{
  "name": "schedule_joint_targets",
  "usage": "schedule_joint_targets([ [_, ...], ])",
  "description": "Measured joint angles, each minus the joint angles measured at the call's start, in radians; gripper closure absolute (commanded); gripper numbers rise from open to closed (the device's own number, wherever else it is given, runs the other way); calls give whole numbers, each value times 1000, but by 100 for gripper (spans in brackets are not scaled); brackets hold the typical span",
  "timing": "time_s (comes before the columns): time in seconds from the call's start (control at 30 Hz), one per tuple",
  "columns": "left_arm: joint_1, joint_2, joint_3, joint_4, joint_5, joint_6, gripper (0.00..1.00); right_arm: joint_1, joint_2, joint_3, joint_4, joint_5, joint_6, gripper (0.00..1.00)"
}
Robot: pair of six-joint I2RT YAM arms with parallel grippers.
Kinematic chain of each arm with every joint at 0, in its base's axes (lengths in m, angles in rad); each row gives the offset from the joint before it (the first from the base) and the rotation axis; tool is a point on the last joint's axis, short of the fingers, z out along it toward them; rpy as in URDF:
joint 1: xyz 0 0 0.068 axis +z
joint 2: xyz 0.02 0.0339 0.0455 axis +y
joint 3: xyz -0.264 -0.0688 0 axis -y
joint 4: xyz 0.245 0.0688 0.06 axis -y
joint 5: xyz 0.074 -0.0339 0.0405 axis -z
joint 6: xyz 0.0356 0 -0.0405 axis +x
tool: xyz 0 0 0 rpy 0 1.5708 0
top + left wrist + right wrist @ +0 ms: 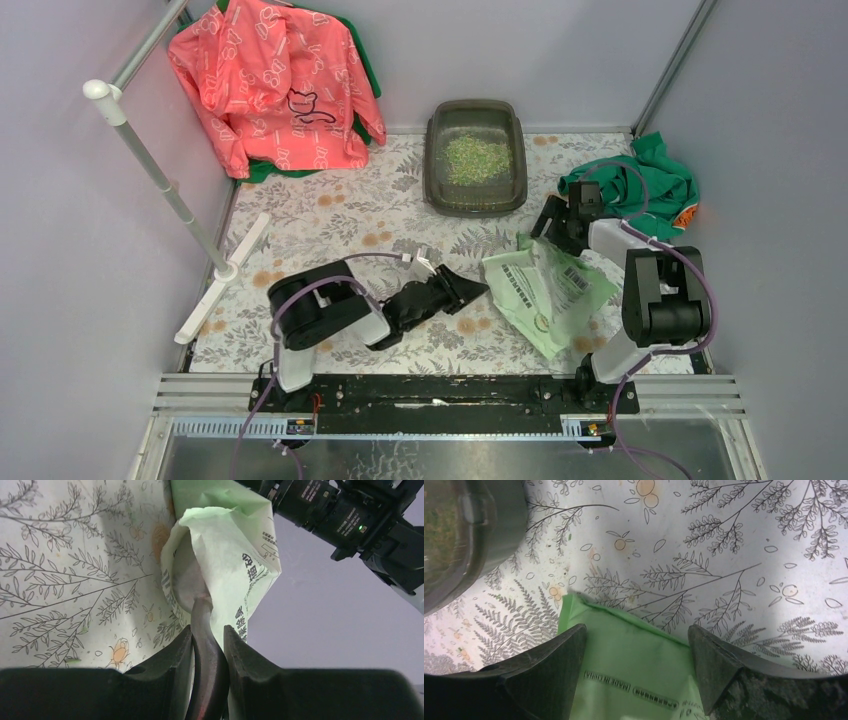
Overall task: Fill the litter box with clean litter
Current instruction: 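Scoop the cat litter from the cat litter bag.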
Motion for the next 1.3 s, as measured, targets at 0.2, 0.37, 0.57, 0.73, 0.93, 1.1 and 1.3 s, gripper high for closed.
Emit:
schedule_joint_targets([
  [0.2,14,-97,-31,-78,-33,40,100,1,-76,0,-63,0,3,17],
  [0.37,64,-105,-42,-98,-16,54,100,-21,-97,6,-96,5,2,17],
  [0.57,114,-101,-41,-107,28,61,100,-93,-81,6,-105,31,-6,17],
  [0.73,181,-97,27,-214,145,92,100,-110,-29,6,-103,54,-8,17],
  [0.93,219,-99,240,-491,309,231,100,-119,-16,5,-73,94,-11,17],
  [1.1,229,-142,300,-654,419,330,100,-120,-16,-1,-64,92,-12,17],
  [1.3,238,-179,302,-752,532,401,100,-115,-16,-12,-63,69,-11,17],
])
